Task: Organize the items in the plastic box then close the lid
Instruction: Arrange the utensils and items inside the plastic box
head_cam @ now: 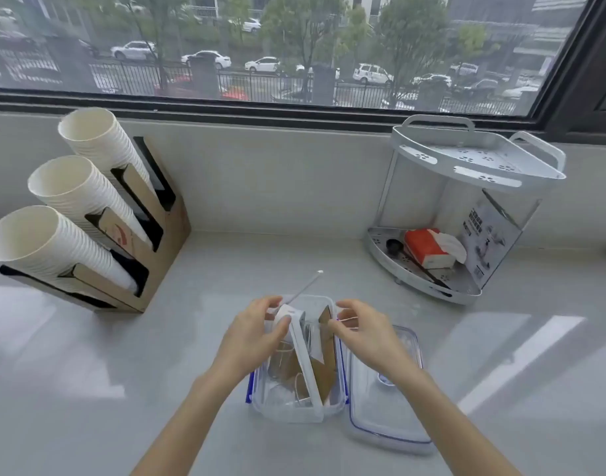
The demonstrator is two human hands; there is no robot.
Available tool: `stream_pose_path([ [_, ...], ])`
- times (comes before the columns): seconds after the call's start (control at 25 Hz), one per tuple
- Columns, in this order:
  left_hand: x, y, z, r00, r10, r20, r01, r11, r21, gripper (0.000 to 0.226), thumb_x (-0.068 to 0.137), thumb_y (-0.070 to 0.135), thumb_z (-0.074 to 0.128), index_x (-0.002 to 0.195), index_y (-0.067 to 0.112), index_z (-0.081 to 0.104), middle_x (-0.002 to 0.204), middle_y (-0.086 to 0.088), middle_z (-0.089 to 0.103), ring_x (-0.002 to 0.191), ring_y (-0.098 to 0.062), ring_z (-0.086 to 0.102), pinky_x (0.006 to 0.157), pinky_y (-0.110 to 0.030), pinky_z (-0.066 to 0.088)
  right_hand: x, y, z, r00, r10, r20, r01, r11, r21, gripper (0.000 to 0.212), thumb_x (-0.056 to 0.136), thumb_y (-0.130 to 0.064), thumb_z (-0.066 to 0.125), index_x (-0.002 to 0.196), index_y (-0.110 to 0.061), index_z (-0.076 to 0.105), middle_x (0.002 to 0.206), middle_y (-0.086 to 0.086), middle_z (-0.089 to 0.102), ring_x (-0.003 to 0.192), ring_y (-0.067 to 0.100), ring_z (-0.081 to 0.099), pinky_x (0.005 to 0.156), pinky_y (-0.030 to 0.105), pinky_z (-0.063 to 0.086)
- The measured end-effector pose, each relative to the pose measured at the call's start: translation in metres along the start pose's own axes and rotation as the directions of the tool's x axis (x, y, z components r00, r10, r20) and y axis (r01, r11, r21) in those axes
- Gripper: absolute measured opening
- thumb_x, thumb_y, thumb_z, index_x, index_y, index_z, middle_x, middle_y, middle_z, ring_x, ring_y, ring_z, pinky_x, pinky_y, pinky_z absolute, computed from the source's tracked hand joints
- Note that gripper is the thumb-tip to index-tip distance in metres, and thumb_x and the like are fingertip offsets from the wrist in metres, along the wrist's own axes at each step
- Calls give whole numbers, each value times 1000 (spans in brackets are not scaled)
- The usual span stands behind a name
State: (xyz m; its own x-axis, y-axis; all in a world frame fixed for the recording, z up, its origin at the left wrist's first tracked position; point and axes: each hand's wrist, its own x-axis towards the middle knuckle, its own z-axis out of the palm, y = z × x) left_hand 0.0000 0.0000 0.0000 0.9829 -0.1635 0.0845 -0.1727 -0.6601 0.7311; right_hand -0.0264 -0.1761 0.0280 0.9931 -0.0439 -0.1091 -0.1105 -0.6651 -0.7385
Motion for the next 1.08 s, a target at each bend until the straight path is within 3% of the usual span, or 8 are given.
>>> stream_pose_path([
  [0.24,2,-23,18,998,-58,15,58,997,-52,29,87,22,51,115,14,53,117,-6,59,93,-11,52,86,-31,50,14,18,31,994,72,85,-74,997,22,39,88,-20,51,126,-11,51,115,8,63,92,13,54,94,30,47],
  [0.44,25,-27,25,999,-32,2,32,999,-9,30,86,16,51,116,12,53,118,-6,58,93,-12,53,83,-26,46,26,23,51,992,79,102,-77,997,-21,35,88,-20,51,121,-11,55,109,8,66,87,15,55,79,20,42],
  [0.64,56,-26,31,998,-2,67,-2,998,70,38,87,17,50,125,12,45,127,-6,53,103,-20,53,88,-25,37,34,25,69,986,113,125,-95,985,-144,31,85,-27,52,111,-12,59,108,8,67,102,26,61,87,35,50],
  [0.88,85,-27,45,987,-31,160,12,993,119,44,89,20,45,132,16,35,135,-2,47,112,-25,46,93,-31,37,38,23,79,986,111,123,-78,966,-248,28,87,-27,52,111,-13,59,113,7,59,107,27,56,85,35,46],
  [1.08,91,-30,51,990,-29,136,18,996,82,36,88,21,50,123,18,48,123,-4,55,102,-25,49,84,-26,36,40,25,84,989,105,101,-77,965,-250,22,88,-23,50,105,-12,59,111,8,58,104,28,56,75,33,42],
])
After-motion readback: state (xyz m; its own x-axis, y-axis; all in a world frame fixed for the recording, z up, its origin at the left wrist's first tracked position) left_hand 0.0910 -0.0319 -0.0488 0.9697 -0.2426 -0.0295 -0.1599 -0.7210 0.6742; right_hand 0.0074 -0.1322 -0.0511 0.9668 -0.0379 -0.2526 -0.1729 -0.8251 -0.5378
